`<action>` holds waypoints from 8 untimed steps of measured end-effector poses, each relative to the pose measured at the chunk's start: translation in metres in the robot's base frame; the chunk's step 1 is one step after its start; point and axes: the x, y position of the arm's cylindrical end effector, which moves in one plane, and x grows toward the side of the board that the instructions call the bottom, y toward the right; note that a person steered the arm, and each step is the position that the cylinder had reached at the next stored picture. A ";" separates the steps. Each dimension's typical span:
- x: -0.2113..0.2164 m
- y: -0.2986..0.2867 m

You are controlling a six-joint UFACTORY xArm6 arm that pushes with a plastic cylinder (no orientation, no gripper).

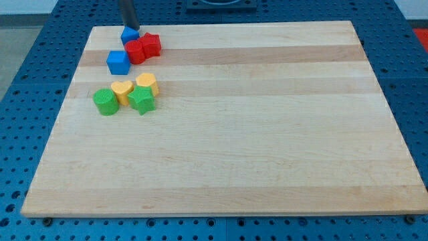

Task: Push the blue triangle to the top of the blue cube

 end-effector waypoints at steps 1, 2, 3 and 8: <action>0.095 -0.028; 0.187 -0.048; 0.275 -0.060; 0.001 -0.032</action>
